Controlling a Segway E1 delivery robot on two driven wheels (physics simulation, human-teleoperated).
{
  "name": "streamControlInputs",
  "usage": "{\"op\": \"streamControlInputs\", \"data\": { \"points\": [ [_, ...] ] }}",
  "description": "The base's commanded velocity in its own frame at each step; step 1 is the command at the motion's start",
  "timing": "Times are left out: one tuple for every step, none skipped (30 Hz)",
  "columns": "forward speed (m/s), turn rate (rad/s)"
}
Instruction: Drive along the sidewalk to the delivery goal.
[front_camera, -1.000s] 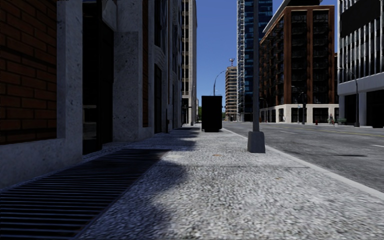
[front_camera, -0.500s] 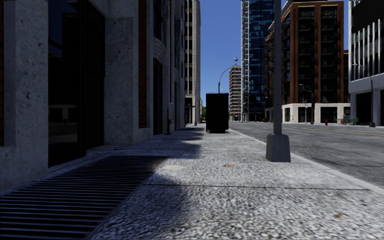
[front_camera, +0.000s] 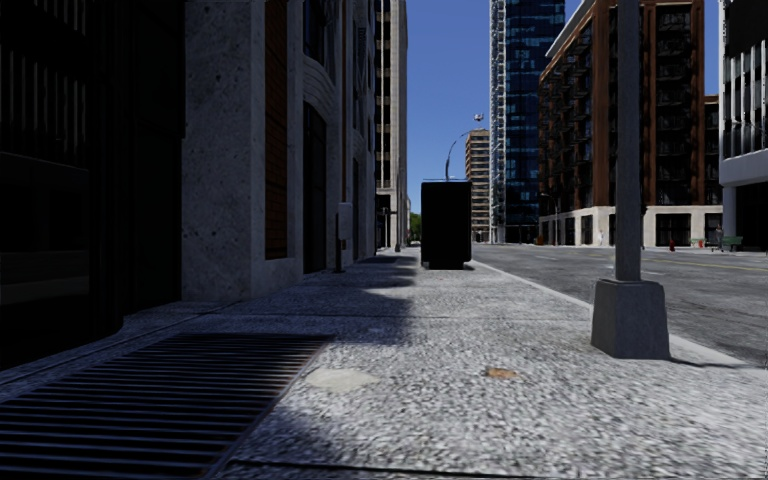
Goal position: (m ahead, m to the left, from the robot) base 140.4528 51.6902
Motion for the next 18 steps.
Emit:
{"op": "streamControlInputs", "data": {
  "points": [
    [2.0,0.0],
    [2.0,0.0],
    [2.0,0.0],
    [2.0,0.0],
    [2.0,0.0],
    [2.0,0.0],
    [2.0,0.0],
    [2.0,0.0],
    [2.0,0.0],
    [2.0,0.0],
    [2.0,0.0],
    [2.0,0.0],
    [2.0,0.0],
    [2.0,0.0],
    [2.0,0.0],
    [2.0,0.0],
    [2.0,0.0],
    [2.0,0.0]
  ]
}}
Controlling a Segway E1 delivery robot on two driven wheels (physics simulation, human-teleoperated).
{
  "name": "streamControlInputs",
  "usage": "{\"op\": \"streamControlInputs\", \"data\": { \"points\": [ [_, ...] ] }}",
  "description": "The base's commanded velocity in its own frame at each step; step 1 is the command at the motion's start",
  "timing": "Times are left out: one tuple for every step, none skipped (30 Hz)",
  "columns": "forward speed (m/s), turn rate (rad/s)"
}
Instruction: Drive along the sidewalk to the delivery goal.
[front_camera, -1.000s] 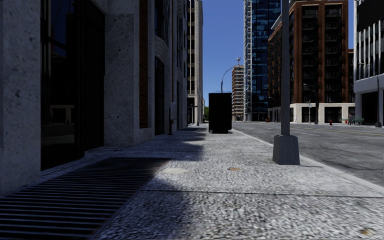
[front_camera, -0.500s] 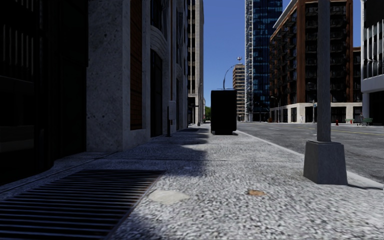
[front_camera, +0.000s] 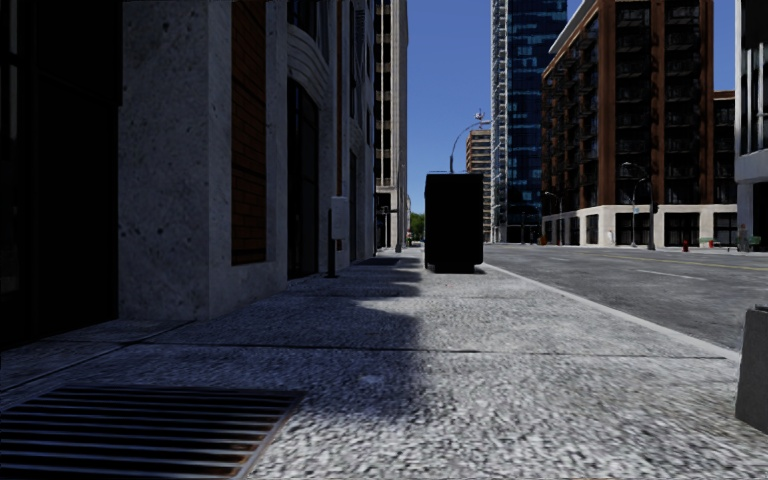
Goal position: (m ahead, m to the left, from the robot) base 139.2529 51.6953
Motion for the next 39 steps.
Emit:
{"op": "streamControlInputs", "data": {
  "points": [
    [2.0,0.0],
    [2.0,0.0],
    [2.0,0.0],
    [2.0,0.0],
    [2.0,0.0],
    [2.0,0.0],
    [2.0,0.0],
    [2.0,0.0],
    [2.0,0.0],
    [2.0,0.0],
    [2.0,0.0],
    [2.0,0.0],
    [2.0,0.0],
    [2.0,0.0],
    [2.0,0.0],
    [2.0,0.0],
    [2.0,0.0],
    [2.0,0.0],
    [2.0,0.0],
    [2.0,0.0],
    [2.0,0.0],
    [2.0,0.0],
    [2.0,0.0],
    [2.0,0.0],
    [2.0,0.0],
    [2.0,0.0],
    [2.0,0.0],
    [2.0,0.0],
    [2.0,0.0],
    [2.0,0.0],
    [2.0,0.0],
    [2.0,0.0],
    [2.0,0.0],
    [2.0,0.0],
    [2.0,0.0],
    [2.0,0.0],
    [2.0,0.0],
    [2.0,0.0],
    [2.0,0.0]
  ]
}}
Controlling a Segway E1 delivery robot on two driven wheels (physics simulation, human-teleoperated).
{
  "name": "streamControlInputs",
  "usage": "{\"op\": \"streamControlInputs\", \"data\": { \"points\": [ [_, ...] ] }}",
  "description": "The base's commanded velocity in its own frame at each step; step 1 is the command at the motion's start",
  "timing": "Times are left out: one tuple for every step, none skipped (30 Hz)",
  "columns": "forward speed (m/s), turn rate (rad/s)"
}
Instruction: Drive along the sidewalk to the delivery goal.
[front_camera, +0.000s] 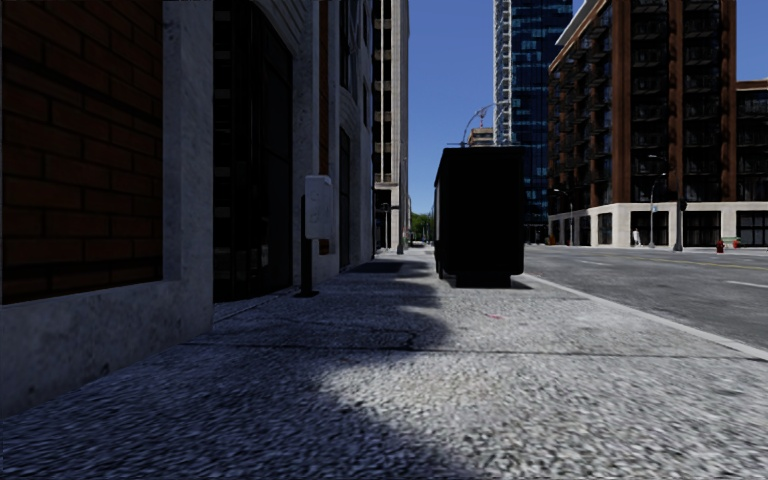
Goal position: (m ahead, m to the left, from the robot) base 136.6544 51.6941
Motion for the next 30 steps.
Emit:
{"op": "streamControlInputs", "data": {
  "points": [
    [2.0,0.0],
    [2.0,0.0],
    [2.0,0.0],
    [2.0,0.0],
    [2.0,0.0],
    [2.0,0.0],
    [2.0,0.0],
    [2.0,0.0],
    [2.0,0.0],
    [2.0,0.0],
    [2.0,0.0],
    [2.0,0.0],
    [2.0,0.0],
    [2.0,0.0],
    [2.0,0.0],
    [2.0,0.0],
    [2.0,0.0],
    [2.0,0.0],
    [2.0,0.0],
    [2.0,0.0],
    [2.0,0.0],
    [2.0,0.0],
    [2.0,0.0],
    [2.0,0.0],
    [2.0,0.0],
    [2.0,0.0],
    [2.0,0.0],
    [2.0,0.0],
    [2.0,0.0],
    [2.0,0.0]
  ]
}}
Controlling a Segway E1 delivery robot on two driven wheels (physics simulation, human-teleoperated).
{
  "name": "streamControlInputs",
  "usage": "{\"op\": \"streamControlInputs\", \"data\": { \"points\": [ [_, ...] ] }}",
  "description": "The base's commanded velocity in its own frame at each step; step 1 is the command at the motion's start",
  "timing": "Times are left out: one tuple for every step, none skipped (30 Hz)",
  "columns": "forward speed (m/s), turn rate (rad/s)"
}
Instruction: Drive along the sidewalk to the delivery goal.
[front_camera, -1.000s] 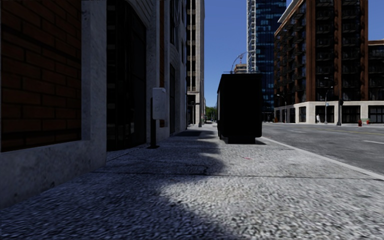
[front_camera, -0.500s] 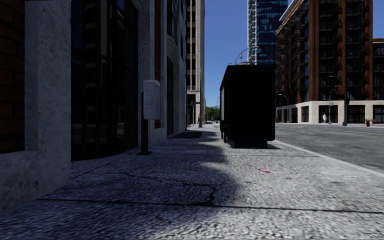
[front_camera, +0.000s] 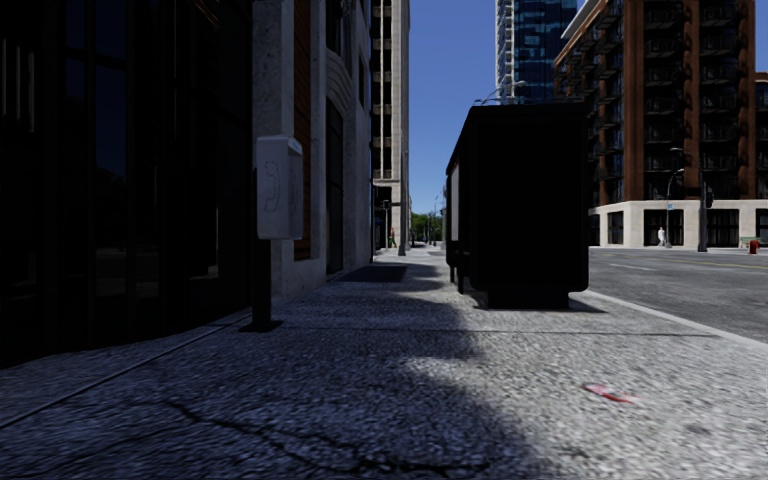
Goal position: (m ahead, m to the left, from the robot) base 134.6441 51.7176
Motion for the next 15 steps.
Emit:
{"op": "streamControlInputs", "data": {
  "points": [
    [2.0,0.0],
    [2.0,0.0],
    [2.0,0.0],
    [2.0,0.0],
    [2.0,0.0],
    [2.0,0.0],
    [2.0,0.0],
    [2.0,0.0],
    [2.0,0.0],
    [2.0,0.0],
    [2.0,0.0],
    [2.0,0.0],
    [2.0,0.0],
    [2.0,0.0],
    [2.0,0.0]
  ]
}}
